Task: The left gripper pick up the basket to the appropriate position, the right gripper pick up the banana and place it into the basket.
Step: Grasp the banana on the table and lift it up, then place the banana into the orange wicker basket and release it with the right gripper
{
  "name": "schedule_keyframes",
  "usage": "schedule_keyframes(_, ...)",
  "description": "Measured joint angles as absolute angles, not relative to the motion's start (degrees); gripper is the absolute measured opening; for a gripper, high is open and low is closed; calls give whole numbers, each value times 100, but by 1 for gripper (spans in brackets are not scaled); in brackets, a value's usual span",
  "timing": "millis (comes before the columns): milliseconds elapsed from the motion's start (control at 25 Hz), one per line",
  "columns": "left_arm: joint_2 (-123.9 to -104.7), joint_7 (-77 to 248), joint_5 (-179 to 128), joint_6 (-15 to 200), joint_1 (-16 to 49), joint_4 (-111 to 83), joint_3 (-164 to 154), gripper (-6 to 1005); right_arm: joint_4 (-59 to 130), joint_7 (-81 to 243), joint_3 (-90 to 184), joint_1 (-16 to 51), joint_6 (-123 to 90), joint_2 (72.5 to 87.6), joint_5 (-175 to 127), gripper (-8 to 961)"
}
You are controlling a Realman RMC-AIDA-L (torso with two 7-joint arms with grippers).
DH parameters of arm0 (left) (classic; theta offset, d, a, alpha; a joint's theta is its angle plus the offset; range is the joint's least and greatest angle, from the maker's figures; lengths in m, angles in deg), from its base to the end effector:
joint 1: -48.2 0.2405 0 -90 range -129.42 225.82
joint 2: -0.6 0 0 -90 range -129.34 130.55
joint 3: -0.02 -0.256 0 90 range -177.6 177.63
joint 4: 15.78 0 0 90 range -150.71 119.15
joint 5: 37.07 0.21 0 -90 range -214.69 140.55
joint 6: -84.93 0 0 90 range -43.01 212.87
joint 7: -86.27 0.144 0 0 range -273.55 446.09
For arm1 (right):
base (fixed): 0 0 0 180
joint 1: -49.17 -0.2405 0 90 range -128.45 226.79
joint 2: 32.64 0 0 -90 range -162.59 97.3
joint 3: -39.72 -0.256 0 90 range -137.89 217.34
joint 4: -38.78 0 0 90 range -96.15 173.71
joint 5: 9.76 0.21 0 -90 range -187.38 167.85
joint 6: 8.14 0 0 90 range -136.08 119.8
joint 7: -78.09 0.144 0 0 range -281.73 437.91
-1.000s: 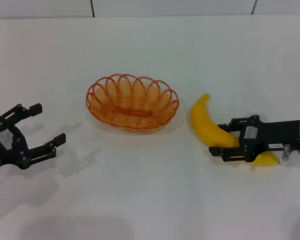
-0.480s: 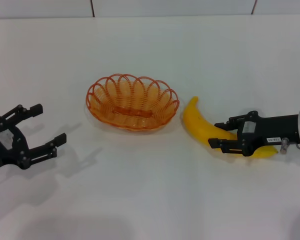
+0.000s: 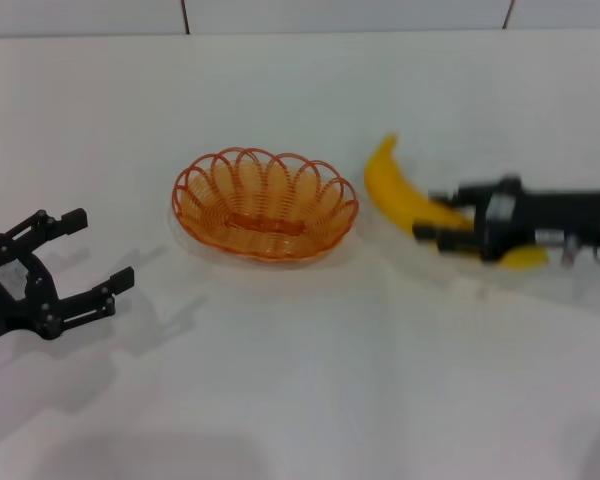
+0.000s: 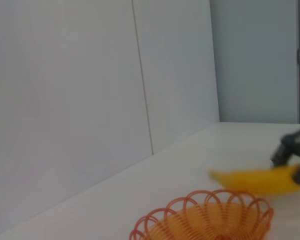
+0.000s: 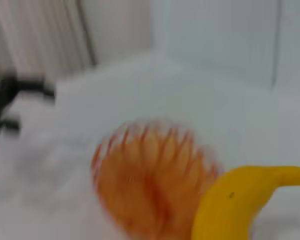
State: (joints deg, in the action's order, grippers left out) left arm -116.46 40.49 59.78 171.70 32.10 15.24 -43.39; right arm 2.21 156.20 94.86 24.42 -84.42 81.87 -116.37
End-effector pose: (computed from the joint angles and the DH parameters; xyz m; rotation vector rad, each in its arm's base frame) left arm -0.3273 0.2723 0.0108 -2.4510 -0.2490 -0.6785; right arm 0.3052 0.3275 0.0019 -2.6601 0.6495 0.4343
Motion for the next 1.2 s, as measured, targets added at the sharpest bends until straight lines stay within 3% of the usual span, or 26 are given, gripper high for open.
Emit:
schedule_keyframes(160,-11646,4062,5978,17173,3176,1460,-4342,892,178,15014,9508,2478,-8450,8212,-10424,479)
schedule_keyframes(400,-11642,4095,5994,17136,2946,1051,-4369,892,315,13781,10188,2214,-8467,8423,-9709,481)
schedule_keyframes(640,-11631,3762,6189,17172,2635,797,-4483,891,882,13374,11885,1409,-7747,8448,-8988,483)
schedule_keyframes(1200,-11644,3602,6324,17194,2424,795,-4489,891,830,13928,13426,1122,-6109,8482,-8300,488)
